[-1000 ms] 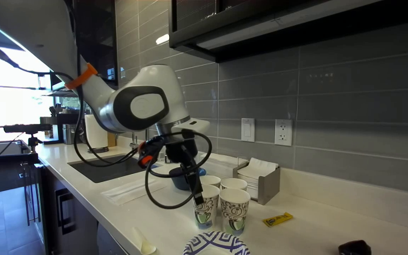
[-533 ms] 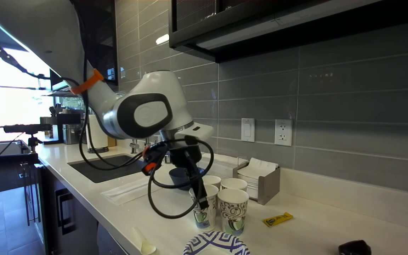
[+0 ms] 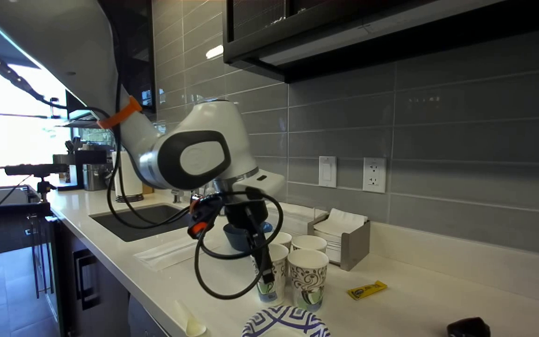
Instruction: Stack the cups
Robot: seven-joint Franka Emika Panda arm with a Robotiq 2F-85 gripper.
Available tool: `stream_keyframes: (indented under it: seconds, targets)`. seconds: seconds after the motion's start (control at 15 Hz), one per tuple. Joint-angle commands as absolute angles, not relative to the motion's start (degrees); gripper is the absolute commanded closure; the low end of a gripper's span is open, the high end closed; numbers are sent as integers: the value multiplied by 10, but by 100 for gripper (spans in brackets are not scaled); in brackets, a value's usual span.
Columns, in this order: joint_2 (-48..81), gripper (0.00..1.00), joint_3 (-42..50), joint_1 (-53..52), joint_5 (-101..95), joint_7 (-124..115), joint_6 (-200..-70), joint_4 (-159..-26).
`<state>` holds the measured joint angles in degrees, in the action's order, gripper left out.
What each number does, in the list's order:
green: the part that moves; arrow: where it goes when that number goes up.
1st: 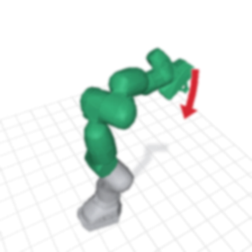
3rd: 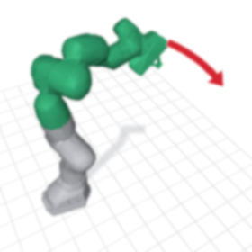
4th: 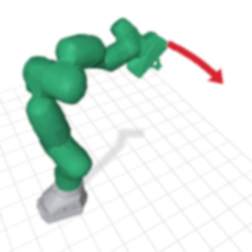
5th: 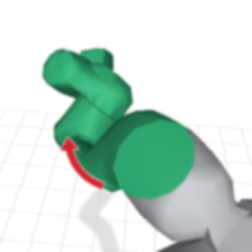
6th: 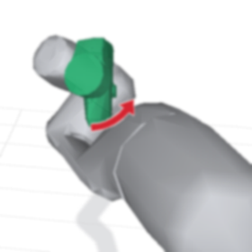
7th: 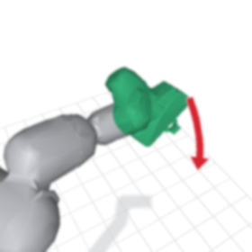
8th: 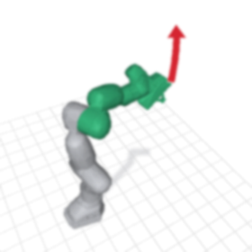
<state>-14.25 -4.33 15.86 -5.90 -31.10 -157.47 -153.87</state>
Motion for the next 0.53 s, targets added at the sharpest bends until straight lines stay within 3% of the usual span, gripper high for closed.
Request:
stream_keyframes:
  seconds: [0.0,0.2,0.47]
  targets:
    - [-137,77,-36,149,-57,-318,-1577,-1536]
    - [-148,97,-40,148,-61,-321,-1562,-1542]
    - [-175,99,-43,140,-57,-321,-1531,-1548]
